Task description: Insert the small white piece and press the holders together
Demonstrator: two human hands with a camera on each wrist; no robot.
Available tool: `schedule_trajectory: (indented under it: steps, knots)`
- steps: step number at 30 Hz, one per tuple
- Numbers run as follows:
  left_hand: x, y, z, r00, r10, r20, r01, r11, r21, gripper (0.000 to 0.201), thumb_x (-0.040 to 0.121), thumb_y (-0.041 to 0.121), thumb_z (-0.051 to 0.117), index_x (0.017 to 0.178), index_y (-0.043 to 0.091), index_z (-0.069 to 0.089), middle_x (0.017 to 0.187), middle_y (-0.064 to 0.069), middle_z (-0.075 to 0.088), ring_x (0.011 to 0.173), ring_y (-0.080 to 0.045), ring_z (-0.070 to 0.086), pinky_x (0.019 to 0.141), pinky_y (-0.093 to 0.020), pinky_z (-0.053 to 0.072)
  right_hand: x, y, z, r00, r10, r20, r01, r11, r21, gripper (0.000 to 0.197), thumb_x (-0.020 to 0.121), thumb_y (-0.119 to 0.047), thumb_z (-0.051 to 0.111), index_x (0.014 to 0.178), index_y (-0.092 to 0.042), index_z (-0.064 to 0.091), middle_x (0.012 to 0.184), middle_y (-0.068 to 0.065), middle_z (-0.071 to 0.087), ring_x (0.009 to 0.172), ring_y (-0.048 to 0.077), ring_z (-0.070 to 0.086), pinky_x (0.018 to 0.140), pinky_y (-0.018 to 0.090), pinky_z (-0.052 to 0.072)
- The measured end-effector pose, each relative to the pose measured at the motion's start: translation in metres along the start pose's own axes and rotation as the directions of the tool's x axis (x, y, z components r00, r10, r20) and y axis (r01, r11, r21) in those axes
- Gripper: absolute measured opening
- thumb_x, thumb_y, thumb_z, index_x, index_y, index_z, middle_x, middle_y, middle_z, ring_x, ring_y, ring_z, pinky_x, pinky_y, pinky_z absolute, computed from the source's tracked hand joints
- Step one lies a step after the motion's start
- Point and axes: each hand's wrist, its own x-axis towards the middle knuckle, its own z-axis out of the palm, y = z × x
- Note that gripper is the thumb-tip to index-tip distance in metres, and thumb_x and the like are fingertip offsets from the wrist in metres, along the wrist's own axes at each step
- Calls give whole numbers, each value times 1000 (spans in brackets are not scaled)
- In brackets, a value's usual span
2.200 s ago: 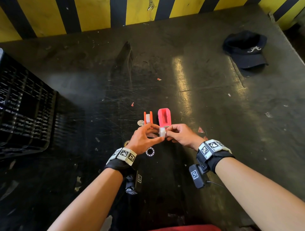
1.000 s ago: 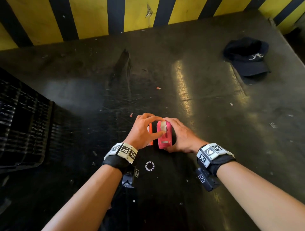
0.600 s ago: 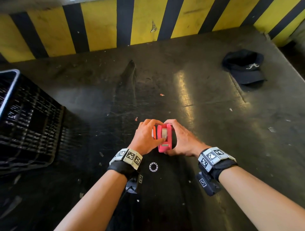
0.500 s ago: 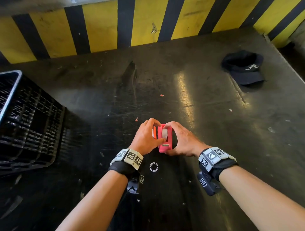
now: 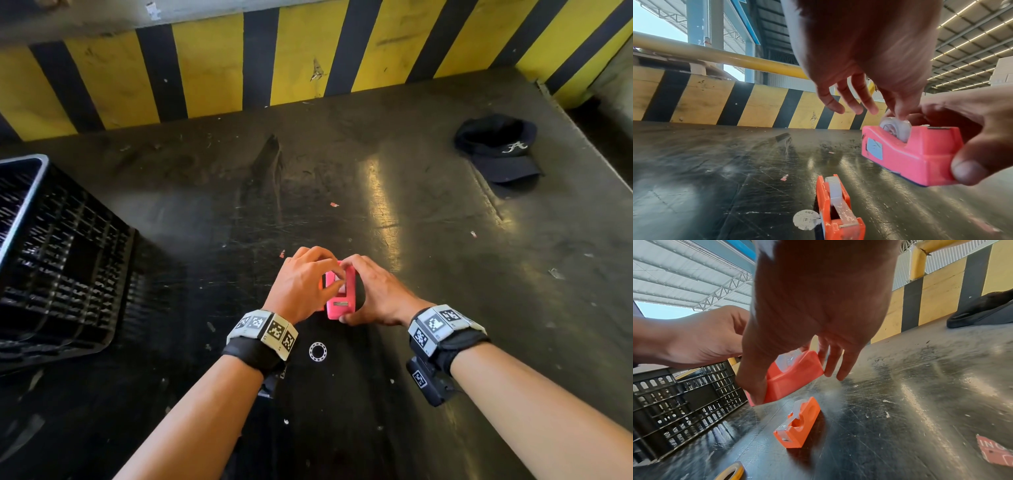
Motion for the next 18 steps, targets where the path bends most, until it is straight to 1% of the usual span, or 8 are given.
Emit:
schedule_trajectory:
  steps: [3,5,8,11,13,15,18]
  knots:
    - [0,-1,1,1000,2,1,-2,1000,-3,14,89,38,74,98,27,76,121,6,66,111,-19,58,91,-45,52,0,1,1,1000,17,7,-17,1000,-10,94,55,-41,97,129,-35,40,136,-10,48,118,17,56,94,34,46]
    - [-1,-1,2,1000,-3,22,4,1000,-13,14,90,37,73,98,26,76,123,6,65,114,-18,56,92,-44,52,1,1,1,999,30,13,-30,999,-14,94,55,-41,98,129,-35,40,137,-8,48,120,17,54,95,33,45]
    - [-6,1,5,999,12,53,-11,1000,-6,14,90,36,72,98,25,76,129,5,62,119,-19,54,93,-46,51,4,2,0,998,57,19,-57,998,-1,92,56,-41,98,129,-34,43,136,-6,50,121,17,53,93,31,43]
    - [-14,3,5,995,23,99,-27,999,42,17,91,42,70,100,29,76,134,7,58,126,-19,49,96,-44,48,8,2,-3,997,69,42,-69,998,2,91,57,-42,98,130,-31,45,137,-3,52,122,18,52,92,30,41]
    - [-20,4,3,993,31,112,-37,998,57,19,92,45,69,102,30,76,136,7,57,129,-18,48,98,-42,47,9,3,-3,995,75,64,-74,997,-9,90,57,-44,97,130,-32,46,136,-2,53,122,19,53,92,31,42]
    - [-26,5,2,992,50,116,-58,996,64,18,92,43,69,102,30,76,137,7,57,129,-18,48,99,-42,46,10,3,-2,994,88,69,-87,996,-6,89,56,-47,97,127,-33,46,133,-3,55,120,20,55,93,33,45]
    - [-35,7,4,990,73,119,-88,989,119,14,91,40,69,100,33,77,138,5,58,130,-21,48,101,-45,46,10,2,0,994,94,59,-94,996,0,88,54,-50,96,125,-34,47,127,-4,56,117,20,56,93,35,49]
